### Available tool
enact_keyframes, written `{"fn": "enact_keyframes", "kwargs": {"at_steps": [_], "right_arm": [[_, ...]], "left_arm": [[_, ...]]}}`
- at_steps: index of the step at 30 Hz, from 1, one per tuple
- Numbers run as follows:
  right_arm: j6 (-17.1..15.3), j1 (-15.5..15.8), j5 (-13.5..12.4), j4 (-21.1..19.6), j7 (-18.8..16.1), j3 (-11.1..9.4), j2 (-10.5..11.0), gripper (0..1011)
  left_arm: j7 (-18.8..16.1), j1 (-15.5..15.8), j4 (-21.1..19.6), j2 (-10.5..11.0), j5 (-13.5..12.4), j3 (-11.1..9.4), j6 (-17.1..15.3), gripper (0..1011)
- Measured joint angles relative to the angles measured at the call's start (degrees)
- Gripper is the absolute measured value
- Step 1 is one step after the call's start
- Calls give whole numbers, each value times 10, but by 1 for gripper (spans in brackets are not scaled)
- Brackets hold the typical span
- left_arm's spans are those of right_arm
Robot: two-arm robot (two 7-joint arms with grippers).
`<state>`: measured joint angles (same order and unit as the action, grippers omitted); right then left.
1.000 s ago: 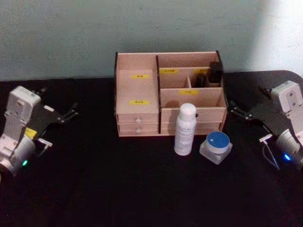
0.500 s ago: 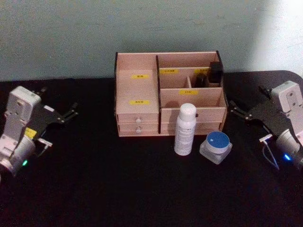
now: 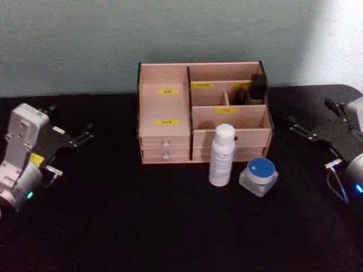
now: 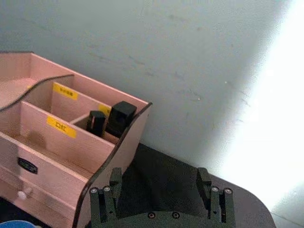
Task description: Pick up the facial cleanser and watermelon frost from the table and place them into the tiered storage box.
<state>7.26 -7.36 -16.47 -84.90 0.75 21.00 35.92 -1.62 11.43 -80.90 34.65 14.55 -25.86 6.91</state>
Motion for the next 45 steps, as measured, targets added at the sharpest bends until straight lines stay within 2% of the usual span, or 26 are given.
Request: {"fn": "enact_keyframes", "kwargs": {"at_steps": [7, 12, 18, 22, 30, 33, 34, 38, 45], "right_arm": [[7, 40, -12, -53, -27, -21, 25, 1003], [21, 69, -18, -92, -64, -29, 49, 1002], [36, 87, -30, -119, -112, -33, 66, 1002], [46, 91, -35, -124, -143, -29, 69, 1003], [50, 85, -54, -118, -204, -18, 64, 1003], [43, 76, -65, -108, -232, -11, 57, 1003], [43, 76, -65, -108, -232, -11, 57, 1002], [32, 59, -73, -89, -261, 1, 40, 1002], [20, 35, -72, -55, -284, 13, 8, 1003]], "left_arm": [[0, 0, 0, 0, 0, 0, 0, 1001], [0, 0, 0, 0, 0, 0, 0, 1001], [0, 0, 0, 0, 0, 0, 0, 1001], [0, 0, 0, 0, 0, 0, 0, 1001], [0, 0, 0, 0, 0, 0, 0, 1001], [0, 0, 0, 0, 0, 0, 0, 1001], [0, 0, 0, 0, 0, 0, 0, 1001], [0, 0, 0, 0, 0, 0, 0, 1001], [0, 0, 0, 0, 0, 0, 0, 1001]]}}
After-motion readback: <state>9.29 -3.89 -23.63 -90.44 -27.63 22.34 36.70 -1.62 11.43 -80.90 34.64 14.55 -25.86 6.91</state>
